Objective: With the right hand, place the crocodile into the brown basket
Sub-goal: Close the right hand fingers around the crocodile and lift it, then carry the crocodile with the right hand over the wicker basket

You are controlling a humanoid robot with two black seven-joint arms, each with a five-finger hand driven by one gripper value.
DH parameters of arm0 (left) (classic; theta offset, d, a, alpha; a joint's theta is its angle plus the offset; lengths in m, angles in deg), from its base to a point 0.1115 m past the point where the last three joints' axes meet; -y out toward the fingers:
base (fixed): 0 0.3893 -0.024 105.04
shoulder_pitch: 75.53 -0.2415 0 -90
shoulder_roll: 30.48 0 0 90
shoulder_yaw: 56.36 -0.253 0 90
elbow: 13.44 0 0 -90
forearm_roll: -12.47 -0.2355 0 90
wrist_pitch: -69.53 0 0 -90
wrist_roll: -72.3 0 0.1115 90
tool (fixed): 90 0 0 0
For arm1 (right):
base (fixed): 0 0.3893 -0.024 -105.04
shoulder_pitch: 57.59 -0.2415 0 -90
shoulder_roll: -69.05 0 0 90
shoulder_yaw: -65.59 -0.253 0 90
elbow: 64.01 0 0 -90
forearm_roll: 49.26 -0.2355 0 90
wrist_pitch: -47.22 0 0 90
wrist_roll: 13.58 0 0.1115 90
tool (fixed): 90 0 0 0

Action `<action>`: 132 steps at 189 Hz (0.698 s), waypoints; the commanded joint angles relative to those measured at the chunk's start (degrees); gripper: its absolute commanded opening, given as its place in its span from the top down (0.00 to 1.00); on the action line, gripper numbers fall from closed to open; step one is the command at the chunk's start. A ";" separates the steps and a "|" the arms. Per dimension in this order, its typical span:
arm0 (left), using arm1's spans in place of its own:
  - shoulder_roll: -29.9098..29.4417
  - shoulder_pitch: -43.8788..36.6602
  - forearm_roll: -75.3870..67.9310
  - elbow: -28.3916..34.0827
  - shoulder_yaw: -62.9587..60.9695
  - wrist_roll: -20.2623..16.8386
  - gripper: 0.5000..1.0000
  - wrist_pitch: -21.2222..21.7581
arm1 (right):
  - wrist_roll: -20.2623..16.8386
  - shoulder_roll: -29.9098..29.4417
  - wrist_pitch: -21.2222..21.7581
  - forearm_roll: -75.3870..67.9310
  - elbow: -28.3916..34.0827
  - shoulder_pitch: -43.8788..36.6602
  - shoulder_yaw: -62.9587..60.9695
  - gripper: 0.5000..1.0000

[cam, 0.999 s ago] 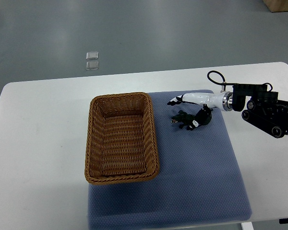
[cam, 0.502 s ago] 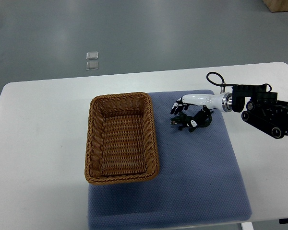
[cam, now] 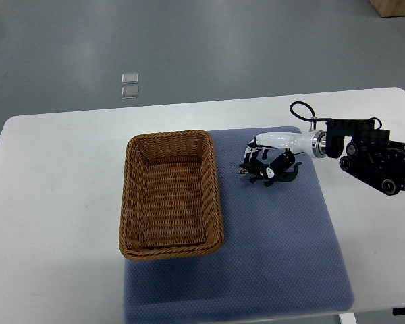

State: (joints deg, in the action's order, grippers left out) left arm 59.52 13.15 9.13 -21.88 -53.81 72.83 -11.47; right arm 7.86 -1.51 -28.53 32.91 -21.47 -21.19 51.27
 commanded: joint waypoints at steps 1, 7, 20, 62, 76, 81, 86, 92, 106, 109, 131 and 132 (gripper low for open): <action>0.00 0.00 0.00 0.00 0.00 0.00 0.00 -0.04 | 0.00 0.08 -0.01 0.00 0.00 -0.37 0.00 0.92; 0.00 0.00 0.00 0.00 0.00 0.00 0.00 0.05 | 0.00 -0.01 -0.01 0.00 0.00 -0.72 0.00 0.94; 0.00 0.00 0.00 0.00 0.00 0.00 0.00 0.05 | 0.09 -0.01 -0.10 0.00 0.00 -0.98 0.00 1.00; 0.00 0.00 0.00 0.00 0.00 0.00 0.00 -0.04 | 0.97 0.61 -0.10 0.00 0.00 -1.95 0.00 1.00; 0.00 0.00 0.00 0.00 0.00 0.00 0.00 -0.04 | 1.32 0.78 -0.10 0.00 0.00 -2.39 0.00 1.00; 0.00 0.00 0.00 0.00 0.00 0.00 0.00 -0.04 | 1.40 0.96 -0.10 0.00 0.00 -2.39 -0.09 1.00; 0.00 0.00 0.00 0.00 0.00 0.00 0.00 -0.04 | 1.40 1.05 -0.10 0.00 0.00 -2.56 -0.09 1.00; 0.00 0.00 0.00 0.00 0.00 0.00 0.00 0.05 | 1.49 1.05 -0.10 0.00 0.00 -2.74 -0.09 1.00; 0.00 0.00 0.00 0.00 0.00 0.00 0.00 -0.04 | 1.58 1.13 -0.10 -0.09 0.00 -3.35 -0.09 1.00; 0.00 0.00 0.00 0.00 0.00 0.00 0.00 -0.04 | 1.58 1.13 -0.10 -0.09 0.00 -3.44 -0.09 1.00; 0.00 0.00 0.00 0.00 0.00 0.00 0.00 -0.04 | 2.55 1.75 -0.01 -0.53 0.09 -5.11 -0.36 1.00; 0.00 0.00 0.00 0.00 0.00 0.00 0.00 -0.04 | 2.55 1.75 -0.01 -0.53 0.09 -5.11 -0.36 1.00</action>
State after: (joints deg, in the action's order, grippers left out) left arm 59.52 13.15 9.13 -21.88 -53.81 72.82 -11.46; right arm 9.65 -0.20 -28.63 32.77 -21.47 -25.03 51.08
